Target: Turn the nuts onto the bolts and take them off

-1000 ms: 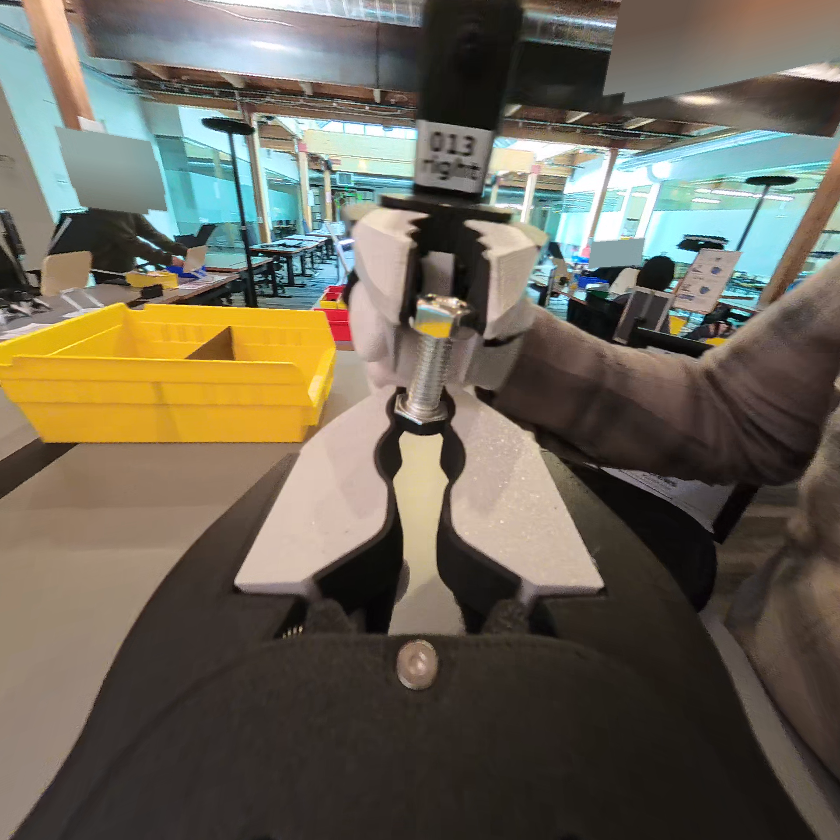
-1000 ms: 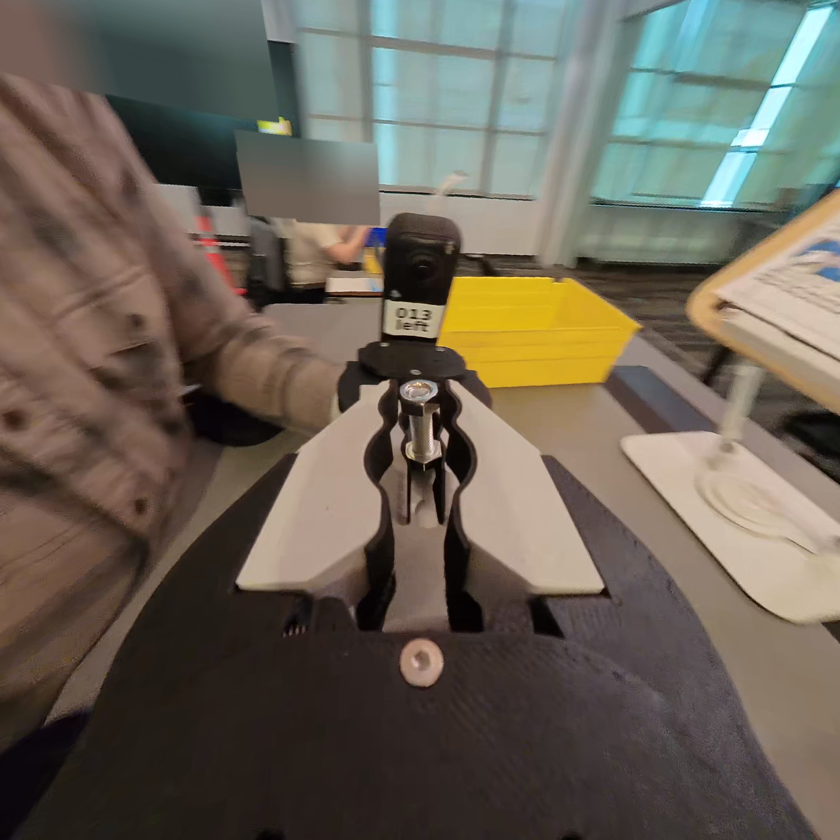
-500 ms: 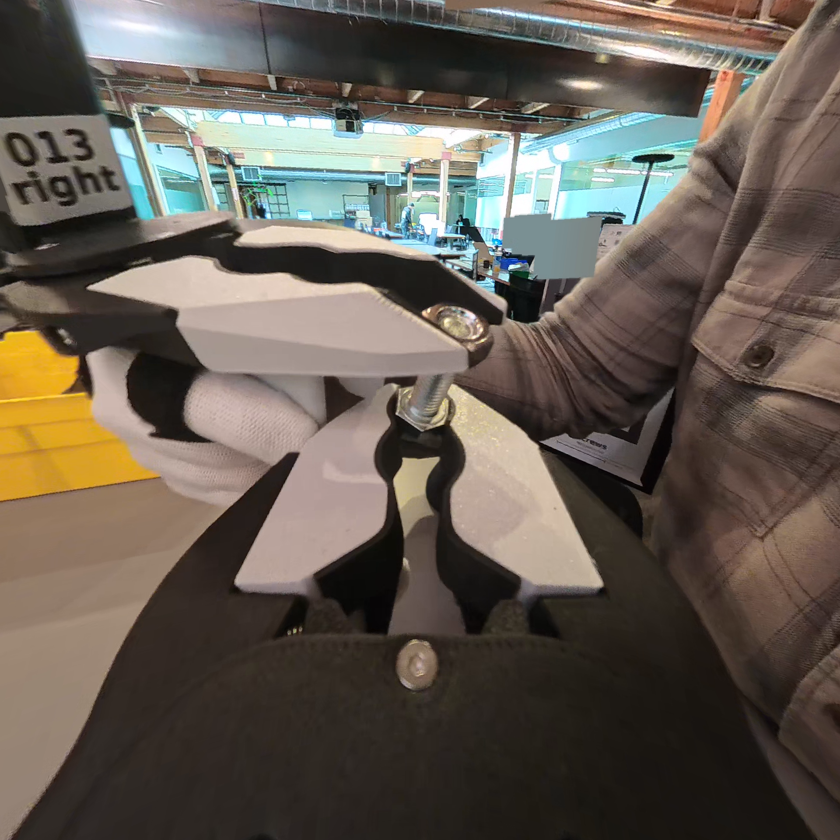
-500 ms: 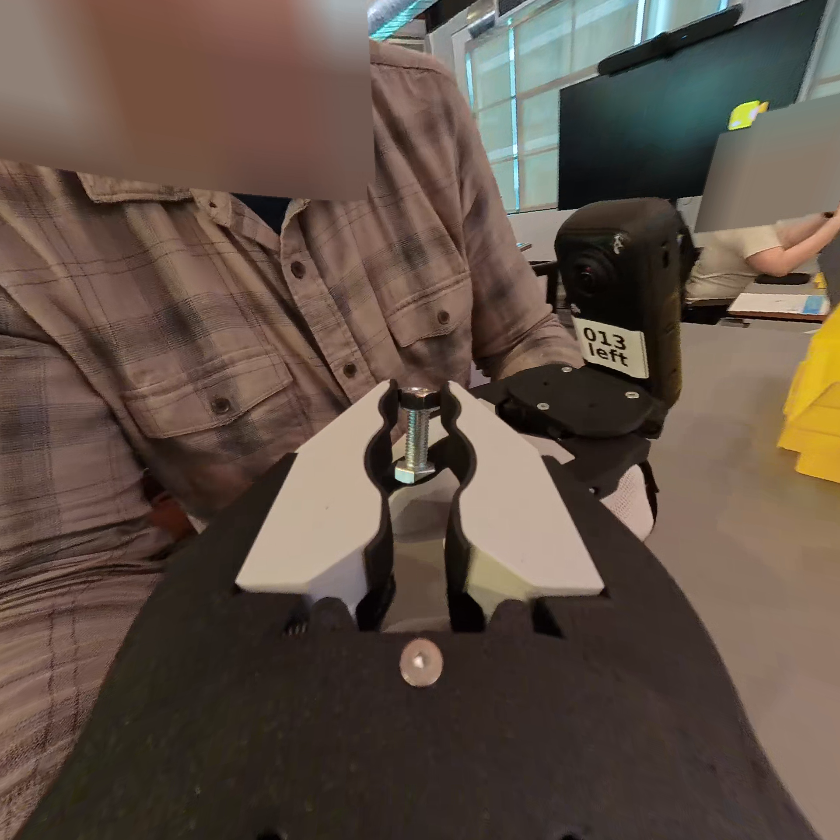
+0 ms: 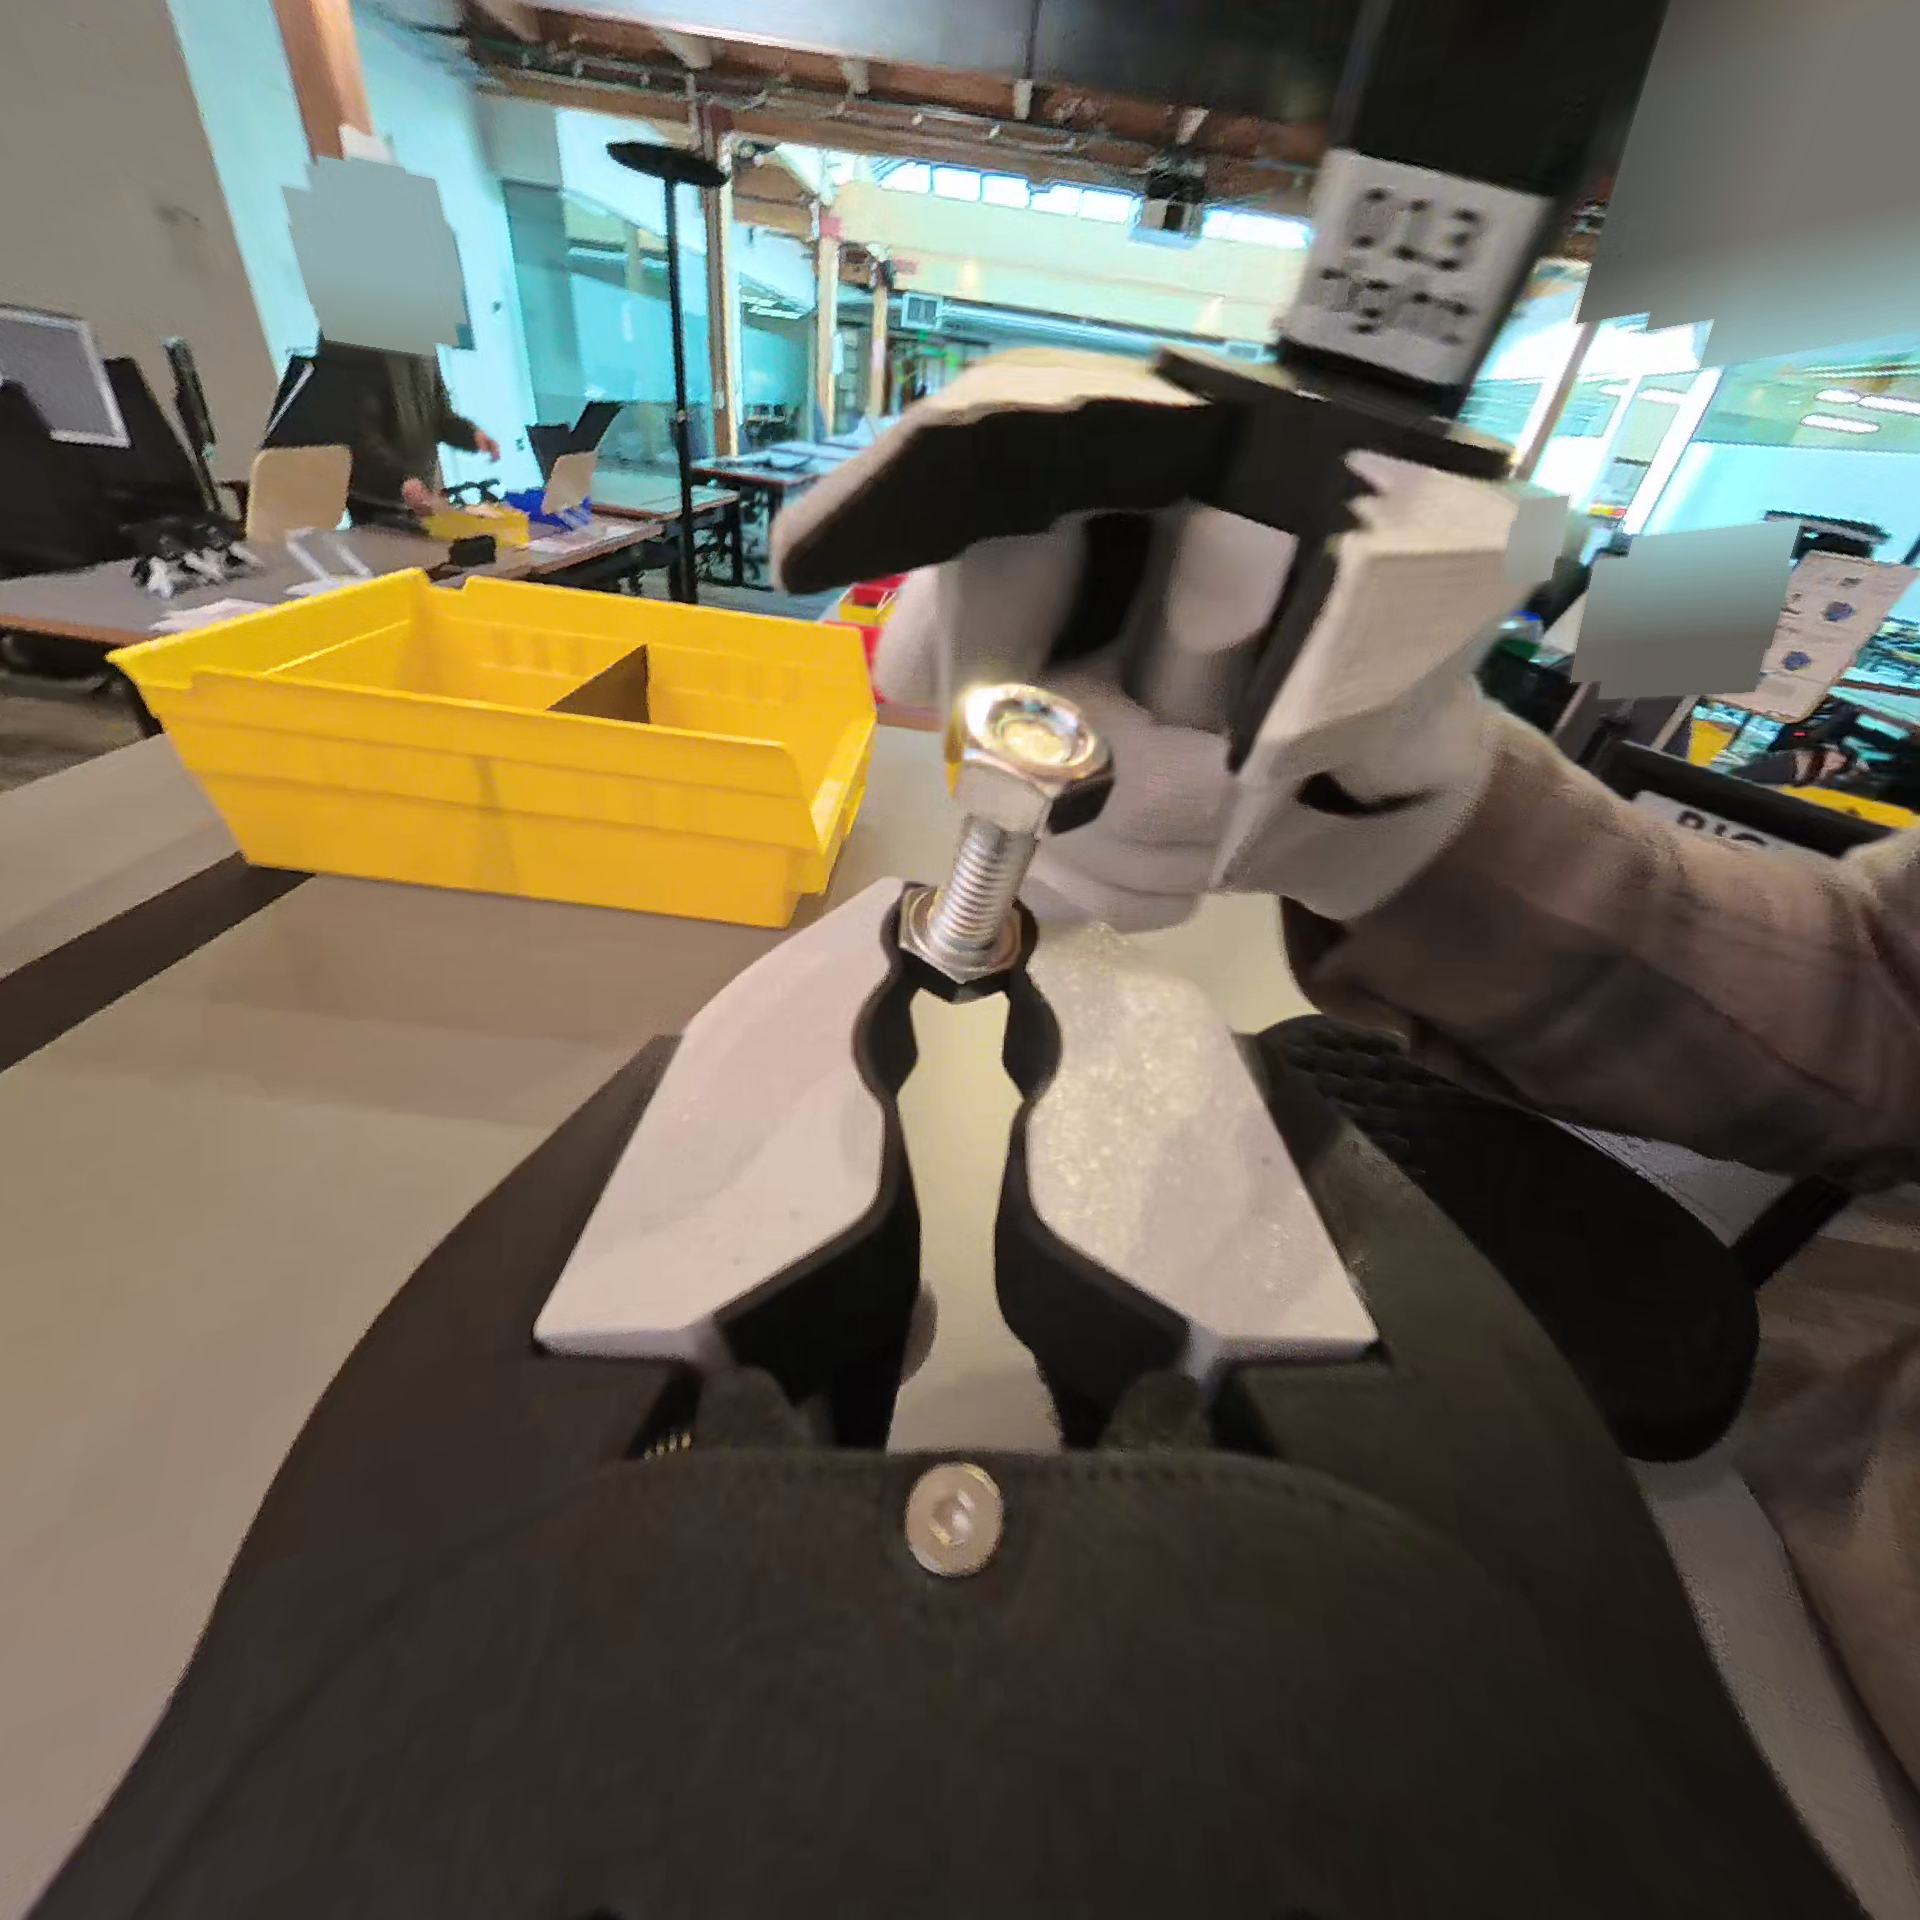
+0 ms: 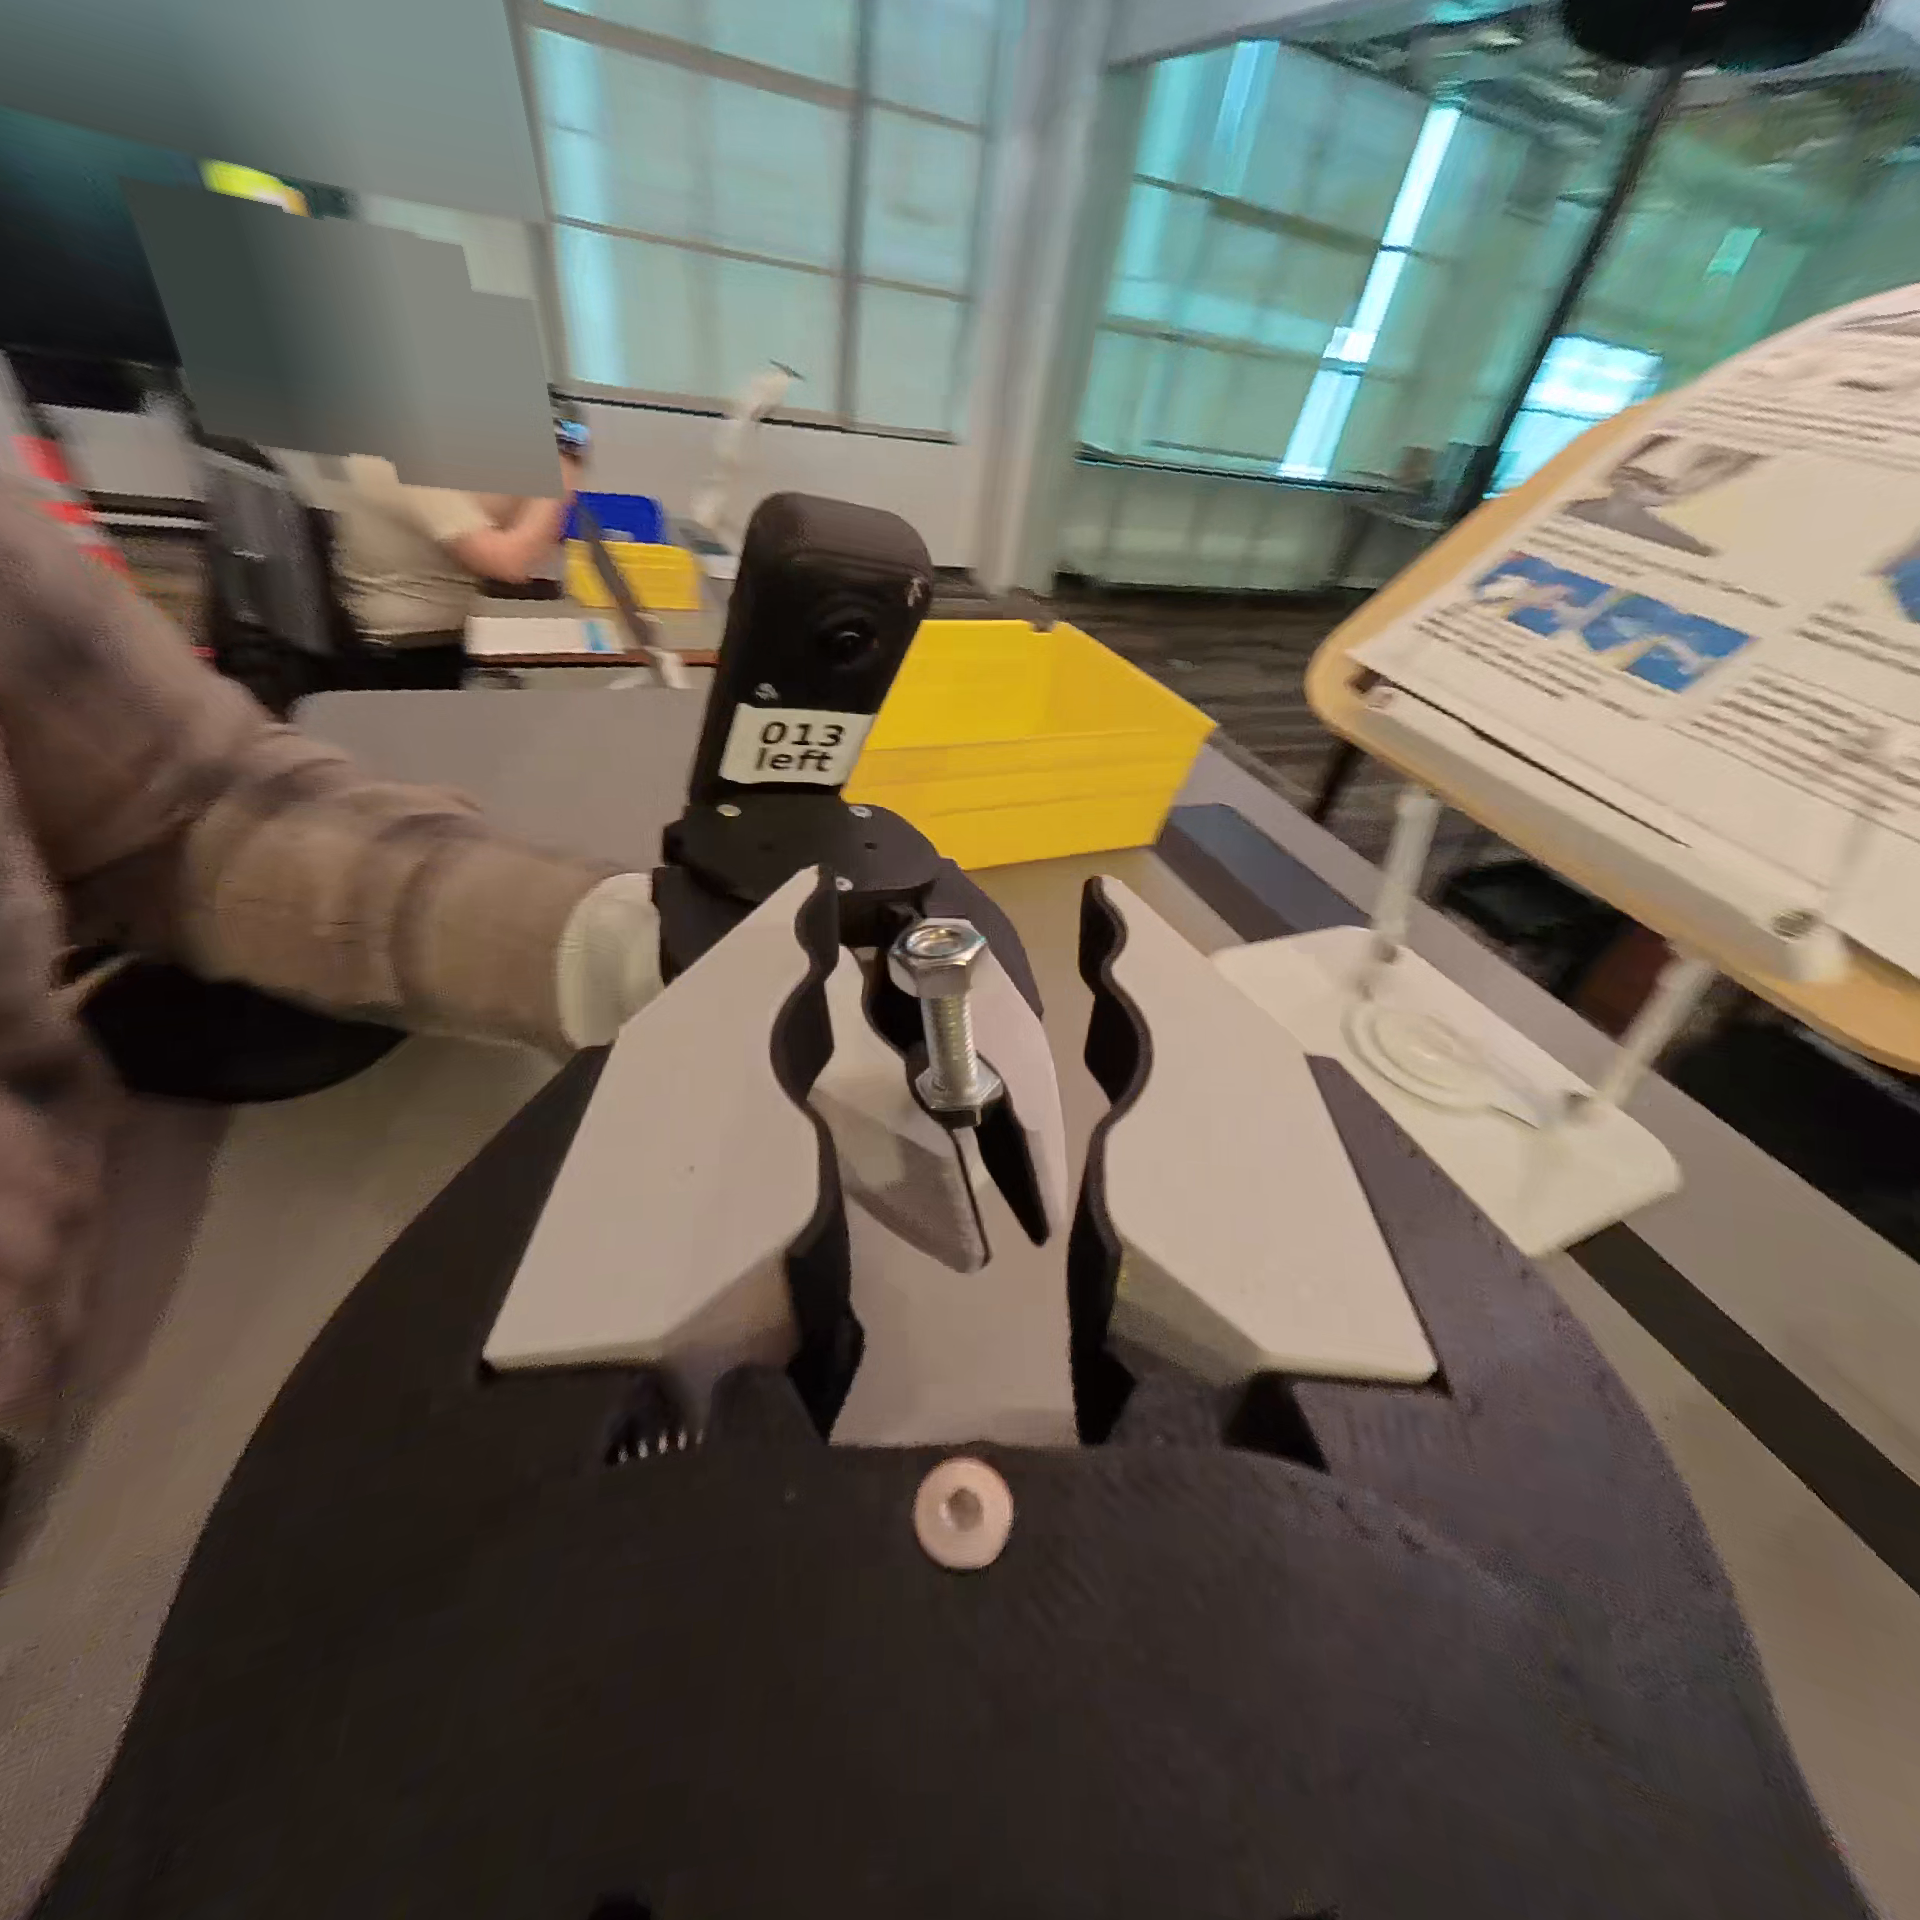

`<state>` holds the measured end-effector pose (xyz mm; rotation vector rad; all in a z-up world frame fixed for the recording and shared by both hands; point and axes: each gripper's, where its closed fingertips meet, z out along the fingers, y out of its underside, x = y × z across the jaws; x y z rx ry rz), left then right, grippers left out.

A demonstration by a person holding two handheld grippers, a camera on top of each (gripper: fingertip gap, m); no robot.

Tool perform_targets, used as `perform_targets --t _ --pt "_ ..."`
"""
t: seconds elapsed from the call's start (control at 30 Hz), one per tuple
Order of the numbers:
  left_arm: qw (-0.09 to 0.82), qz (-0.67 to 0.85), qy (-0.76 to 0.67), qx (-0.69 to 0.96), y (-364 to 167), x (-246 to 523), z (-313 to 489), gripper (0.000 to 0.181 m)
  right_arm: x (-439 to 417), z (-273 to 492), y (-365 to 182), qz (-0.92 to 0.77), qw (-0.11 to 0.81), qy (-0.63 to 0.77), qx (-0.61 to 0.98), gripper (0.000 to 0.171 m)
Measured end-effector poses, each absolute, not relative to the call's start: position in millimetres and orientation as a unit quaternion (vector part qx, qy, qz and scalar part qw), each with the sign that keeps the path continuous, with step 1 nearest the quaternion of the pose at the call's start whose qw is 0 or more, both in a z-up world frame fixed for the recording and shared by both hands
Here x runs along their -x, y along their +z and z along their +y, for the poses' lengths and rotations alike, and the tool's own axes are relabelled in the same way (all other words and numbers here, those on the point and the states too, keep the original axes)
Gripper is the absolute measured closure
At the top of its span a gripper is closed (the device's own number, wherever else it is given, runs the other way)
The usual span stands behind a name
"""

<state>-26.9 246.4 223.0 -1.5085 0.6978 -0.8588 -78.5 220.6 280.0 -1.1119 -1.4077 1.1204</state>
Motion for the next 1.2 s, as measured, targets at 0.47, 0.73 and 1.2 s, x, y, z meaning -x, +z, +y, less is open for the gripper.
perform_targets --t 0.47,0.73,1.2 --pt "0.589 0.275 -0.327 0.686 214 34 259 0.168 72 239 272 -0.477 0.595 0.353 0.542 0.140" --pt "0.592 0.271 -0.318 0.689 213 35 261 0.168 80 241 261 -0.484 0.598 0.310 0.559 0.155" --pt "0.630 0.272 -0.271 0.675 217 38 264 0.166 76 245 262 -0.383 0.562 0.419 0.601 0.156"
